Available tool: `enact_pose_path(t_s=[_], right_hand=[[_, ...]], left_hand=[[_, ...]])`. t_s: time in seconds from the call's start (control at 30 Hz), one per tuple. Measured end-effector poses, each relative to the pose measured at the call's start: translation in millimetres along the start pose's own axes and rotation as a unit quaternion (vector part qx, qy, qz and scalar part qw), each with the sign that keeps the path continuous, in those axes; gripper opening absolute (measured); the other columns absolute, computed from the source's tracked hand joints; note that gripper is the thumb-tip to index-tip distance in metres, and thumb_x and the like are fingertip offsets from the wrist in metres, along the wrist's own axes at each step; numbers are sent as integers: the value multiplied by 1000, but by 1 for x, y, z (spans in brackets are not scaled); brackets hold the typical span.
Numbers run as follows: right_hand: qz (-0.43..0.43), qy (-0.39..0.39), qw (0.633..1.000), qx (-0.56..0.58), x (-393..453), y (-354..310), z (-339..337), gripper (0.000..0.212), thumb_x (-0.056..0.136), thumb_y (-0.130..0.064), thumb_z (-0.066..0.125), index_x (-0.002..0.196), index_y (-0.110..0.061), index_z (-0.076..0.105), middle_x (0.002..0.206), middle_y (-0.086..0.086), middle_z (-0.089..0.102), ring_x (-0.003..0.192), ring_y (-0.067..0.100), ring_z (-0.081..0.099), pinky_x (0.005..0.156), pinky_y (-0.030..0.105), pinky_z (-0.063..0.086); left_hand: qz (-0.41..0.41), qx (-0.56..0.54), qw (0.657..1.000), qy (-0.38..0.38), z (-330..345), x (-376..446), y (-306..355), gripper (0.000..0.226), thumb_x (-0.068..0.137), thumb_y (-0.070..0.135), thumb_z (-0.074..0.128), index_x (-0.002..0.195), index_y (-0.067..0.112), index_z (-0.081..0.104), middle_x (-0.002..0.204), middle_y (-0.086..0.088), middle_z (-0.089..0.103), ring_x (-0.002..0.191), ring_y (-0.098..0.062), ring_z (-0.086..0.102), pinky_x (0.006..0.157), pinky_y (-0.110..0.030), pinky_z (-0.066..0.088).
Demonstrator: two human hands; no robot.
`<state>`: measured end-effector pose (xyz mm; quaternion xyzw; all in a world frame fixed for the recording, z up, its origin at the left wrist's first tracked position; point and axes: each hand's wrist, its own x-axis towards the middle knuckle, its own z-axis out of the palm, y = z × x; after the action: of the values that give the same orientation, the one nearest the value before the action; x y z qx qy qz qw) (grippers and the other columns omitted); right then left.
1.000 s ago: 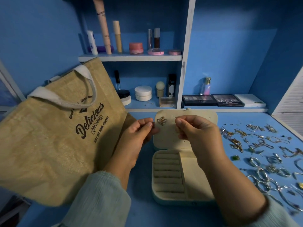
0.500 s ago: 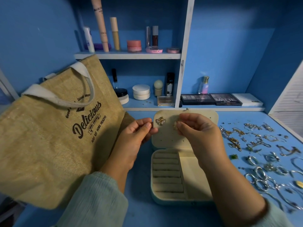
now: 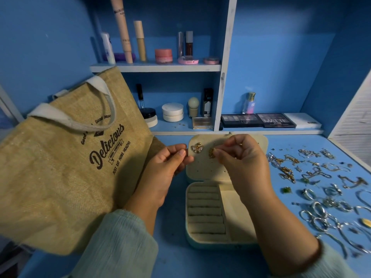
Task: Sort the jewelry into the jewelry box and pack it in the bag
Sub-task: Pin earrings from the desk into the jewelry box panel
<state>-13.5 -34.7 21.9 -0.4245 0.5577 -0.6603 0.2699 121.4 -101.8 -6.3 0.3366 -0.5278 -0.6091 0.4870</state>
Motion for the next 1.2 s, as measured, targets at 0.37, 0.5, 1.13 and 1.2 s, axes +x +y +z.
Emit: enact_pose_path(t_s=[0.37,0.5,1.13,1.2], right_hand=[[-20,31,991,-131,3,-2,0,21,83,-13,67,92,-30,59,75,-10,66,65,0,58,59,13,43],[-41,29,981,-189,3,-7,-1,28,85,-16,65,109,-28,58,71,-13,62,62,-1,54,57,12,40],[-198,113,863,-452,-6,-9,-9,26,77,-28,74,102,-23,70,98,3,44,96,25,34,76,33,31],[-207,125,855,-460,-5,-6,-10,23,72,-29,78,93,-24,72,112,9,49,104,24,28,82,39,29]], left_hand=[[-3,0,1000,5,0,0,0,17,89,8,54,88,23,62,74,12,71,71,0,67,70,-20,46],[-6,-2,1000,1,-1,-1,1,18,90,7,53,87,23,61,72,12,71,70,0,67,69,-19,47],[-36,-3,999,-9,-2,-10,5,17,91,8,52,89,22,62,73,13,71,67,2,65,66,-14,49],[-42,8,999,-1,-2,-11,7,17,90,10,53,89,24,62,72,14,71,62,2,63,66,-16,48]])
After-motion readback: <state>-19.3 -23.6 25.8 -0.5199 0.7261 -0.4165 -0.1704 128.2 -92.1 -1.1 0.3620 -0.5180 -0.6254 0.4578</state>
